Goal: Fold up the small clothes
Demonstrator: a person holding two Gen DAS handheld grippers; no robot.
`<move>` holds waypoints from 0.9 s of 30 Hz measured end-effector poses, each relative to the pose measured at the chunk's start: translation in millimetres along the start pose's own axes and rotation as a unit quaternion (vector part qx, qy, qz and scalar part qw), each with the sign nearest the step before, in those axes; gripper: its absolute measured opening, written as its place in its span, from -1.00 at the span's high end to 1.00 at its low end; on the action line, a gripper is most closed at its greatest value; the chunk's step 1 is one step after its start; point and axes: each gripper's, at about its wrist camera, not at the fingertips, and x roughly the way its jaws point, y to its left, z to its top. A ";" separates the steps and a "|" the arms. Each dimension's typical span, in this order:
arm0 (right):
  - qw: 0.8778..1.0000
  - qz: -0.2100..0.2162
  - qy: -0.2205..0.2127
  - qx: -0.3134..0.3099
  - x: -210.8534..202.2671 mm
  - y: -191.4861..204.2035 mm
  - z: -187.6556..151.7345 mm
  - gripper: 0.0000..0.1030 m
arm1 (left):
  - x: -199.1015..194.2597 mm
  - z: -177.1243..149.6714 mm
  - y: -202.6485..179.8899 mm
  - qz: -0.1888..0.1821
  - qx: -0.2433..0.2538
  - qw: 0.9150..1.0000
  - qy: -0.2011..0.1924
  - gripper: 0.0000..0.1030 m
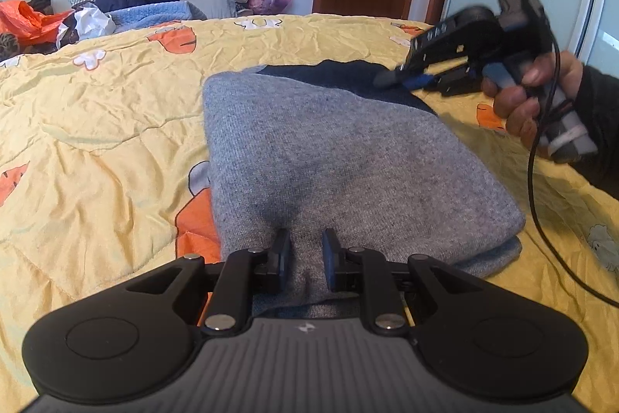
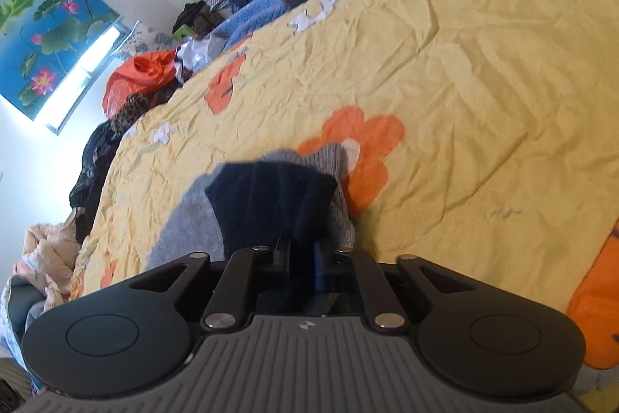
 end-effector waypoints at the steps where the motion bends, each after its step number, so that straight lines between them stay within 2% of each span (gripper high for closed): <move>1: 0.999 -0.008 -0.038 0.000 -10.4 6.1 4.3 0.47 | 0.2 -0.5 -0.2 0.001 0.000 1.000 -0.001 0.66; 2: 0.998 -0.005 -0.065 -0.007 -18.1 13.7 6.7 0.47 | 0.5 -0.7 -0.7 0.001 0.001 1.000 -0.001 0.66; 4: 0.996 0.020 -0.076 -0.035 -21.7 35.2 10.0 0.47 | 0.8 -0.9 -2.1 0.003 0.004 1.000 -0.002 0.66; 6: 0.994 0.031 -0.058 -0.088 -13.4 62.0 5.4 0.40 | 1.1 -0.4 -3.3 0.005 0.007 1.000 -0.001 0.66; 7: 0.992 0.027 -0.049 -0.117 -6.0 72.7 0.5 0.28 | 1.0 -0.2 -3.6 0.005 0.007 1.000 -0.001 0.66; 9: 0.988 0.001 -0.015 -0.155 19.5 82.2 -10.0 0.14 | 0.2 -0.9 -3.8 0.005 0.008 1.000 -0.002 0.66; 11: 0.986 -0.046 0.037 -0.156 53.3 68.8 -19.8 0.17 | -1.3 -1.8 -3.9 0.005 0.009 1.000 -0.003 0.67; 12: 0.987 -0.031 0.012 -0.158 52.7 59.9 -25.6 0.28 | -2.9 -1.6 -4.3 0.005 0.009 1.000 -0.002 0.66; 15: 0.992 -0.036 0.007 -0.119 31.1 56.6 -23.0 0.37 | -18.0 3.8 -3.3 -0.004 -0.002 1.000 -0.009 0.64; 16: 0.993 -0.032 -0.008 -0.114 17.3 58.8 -22.9 0.28 | -25.0 7.5 -2.8 -0.014 -0.004 1.000 -0.024 0.56; 18: 0.993 -0.011 -0.041 -0.111 -7.9 61.7 -27.1 0.27 | -31.2 18.4 -3.7 -0.019 -0.002 0.998 -0.059 0.07; 19: 0.994 0.002 -0.042 -0.105 -14.6 63.1 -31.1 0.23 | -28.3 25.1 -5.2 -0.007 0.000 0.997 -0.074 -0.50; 20: 0.994 0.011 -0.035 -0.102 -16.3 64.6 -35.6 0.21 | -22.2 30.6 -6.7 0.008 0.003 0.996 -0.084 -0.71; 21: 0.994 0.012 -0.025 -0.106 -13.7 66.0 -41.0 0.18 | -13.4 36.5 -8.3 0.018 0.006 0.996 -0.085 -0.71; 24: 0.994 -0.014 0.006 -0.112 8.5 58.6 -56.1 0.21 | 23.3 48.5 -12.6 0.012 0.026 0.998 -0.052 -0.71; 26: 0.993 0.000 -0.017 -0.116 11.7 45.1 -61.6 0.38 | 49.1 39.1 -16.3 0.053 0.061 0.996 -0.032 -0.80; 27: 0.995 -0.002 -0.018 -0.100 11.3 39.6 -59.7 0.60 | 52.3 32.5 -14.1 0.051 0.063 0.996 -0.045 -0.81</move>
